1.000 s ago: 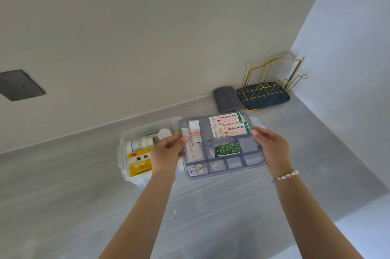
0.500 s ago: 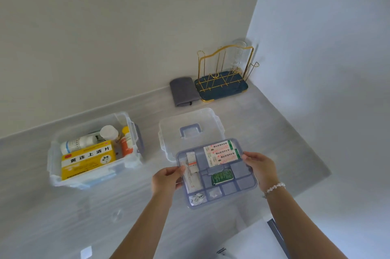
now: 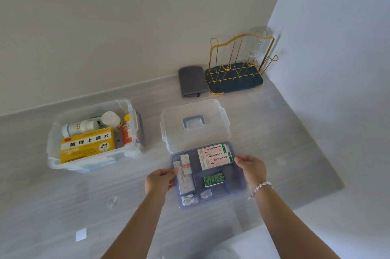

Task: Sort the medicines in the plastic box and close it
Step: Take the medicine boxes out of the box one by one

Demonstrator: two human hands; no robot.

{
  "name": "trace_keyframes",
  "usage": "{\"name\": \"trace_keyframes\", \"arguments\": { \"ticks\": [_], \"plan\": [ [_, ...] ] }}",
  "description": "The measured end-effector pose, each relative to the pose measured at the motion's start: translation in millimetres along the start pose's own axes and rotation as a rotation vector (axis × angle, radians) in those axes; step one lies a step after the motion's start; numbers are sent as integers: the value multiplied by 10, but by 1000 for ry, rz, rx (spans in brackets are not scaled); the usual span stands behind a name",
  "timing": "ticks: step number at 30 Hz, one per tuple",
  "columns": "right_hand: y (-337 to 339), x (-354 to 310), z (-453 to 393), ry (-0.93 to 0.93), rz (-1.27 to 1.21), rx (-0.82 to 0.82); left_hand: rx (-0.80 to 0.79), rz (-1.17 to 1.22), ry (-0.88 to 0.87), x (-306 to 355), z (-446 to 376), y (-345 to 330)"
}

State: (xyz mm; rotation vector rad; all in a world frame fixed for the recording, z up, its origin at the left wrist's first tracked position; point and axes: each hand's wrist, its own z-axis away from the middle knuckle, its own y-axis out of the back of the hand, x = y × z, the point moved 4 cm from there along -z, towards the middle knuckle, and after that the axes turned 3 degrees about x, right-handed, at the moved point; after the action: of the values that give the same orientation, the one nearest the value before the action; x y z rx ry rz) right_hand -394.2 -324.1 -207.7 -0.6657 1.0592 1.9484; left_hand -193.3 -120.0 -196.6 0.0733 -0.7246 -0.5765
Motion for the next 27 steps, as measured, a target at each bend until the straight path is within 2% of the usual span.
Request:
{"name": "trace_keyframes", "arguments": {
  "ticks": [16, 20, 24, 27],
  "plan": [
    [-132, -345, -205, 40, -10, 1, 30, 67, 2, 203, -171, -107],
    [-101, -395, -140, 105, 50, 11, 22, 36, -16, 204, -160, -95],
    [-101, -600, 35, 249, 155, 38, 80, -137, -197, 388, -52, -31],
    [-200, -833, 253, 342, 105, -42, 47, -127, -328, 603, 83, 59]
  ]
}}
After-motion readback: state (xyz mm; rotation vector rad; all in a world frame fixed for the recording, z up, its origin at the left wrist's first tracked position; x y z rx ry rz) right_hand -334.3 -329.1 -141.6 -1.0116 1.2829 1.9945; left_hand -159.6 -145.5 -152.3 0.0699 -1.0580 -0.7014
